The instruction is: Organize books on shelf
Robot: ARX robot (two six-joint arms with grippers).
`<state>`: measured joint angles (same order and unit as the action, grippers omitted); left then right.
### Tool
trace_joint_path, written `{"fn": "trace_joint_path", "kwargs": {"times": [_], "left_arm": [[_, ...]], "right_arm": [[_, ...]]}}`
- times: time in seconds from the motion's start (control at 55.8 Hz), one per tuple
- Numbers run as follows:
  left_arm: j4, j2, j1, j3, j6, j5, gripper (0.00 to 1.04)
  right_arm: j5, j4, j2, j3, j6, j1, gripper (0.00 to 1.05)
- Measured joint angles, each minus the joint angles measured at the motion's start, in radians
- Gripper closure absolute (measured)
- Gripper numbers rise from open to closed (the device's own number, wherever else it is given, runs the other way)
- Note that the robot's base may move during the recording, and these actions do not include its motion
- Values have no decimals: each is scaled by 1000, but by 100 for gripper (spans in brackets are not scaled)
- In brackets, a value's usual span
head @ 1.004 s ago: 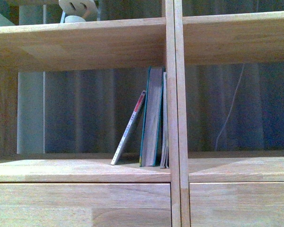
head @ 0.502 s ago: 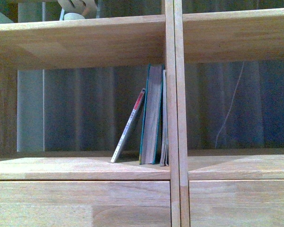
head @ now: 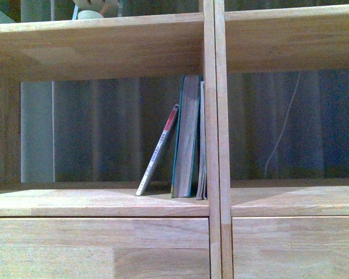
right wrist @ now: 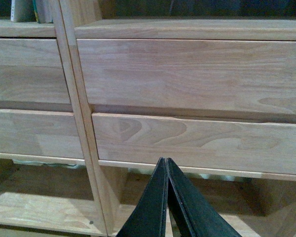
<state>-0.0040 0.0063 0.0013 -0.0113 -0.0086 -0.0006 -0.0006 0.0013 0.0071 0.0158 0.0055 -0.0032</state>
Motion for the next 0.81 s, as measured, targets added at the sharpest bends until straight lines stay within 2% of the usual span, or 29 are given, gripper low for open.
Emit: {"fn": "trace_joint_path", "kwargs": {"times": [0.125, 0.161, 0.394, 0.609, 0.681, 0.807], "left_arm": [[0, 0, 0, 0, -1, 0, 101], [0, 0, 0, 0, 0, 0, 95], [0, 0, 0, 0, 0, 0, 54], [0, 0, 0, 0, 0, 0, 8], [0, 0, 0, 0, 2, 0, 7], [0, 0, 0, 0, 2, 0, 7]], "right_arm": [[0, 0, 0, 0, 0, 0, 102], [0, 0, 0, 0, -2, 0, 100], [0, 0, 0, 0, -2, 0, 59], [0, 0, 0, 0, -2, 0, 15], [0, 0, 0, 0, -2, 0, 6], [0, 0, 0, 0, -2, 0, 7]]}}
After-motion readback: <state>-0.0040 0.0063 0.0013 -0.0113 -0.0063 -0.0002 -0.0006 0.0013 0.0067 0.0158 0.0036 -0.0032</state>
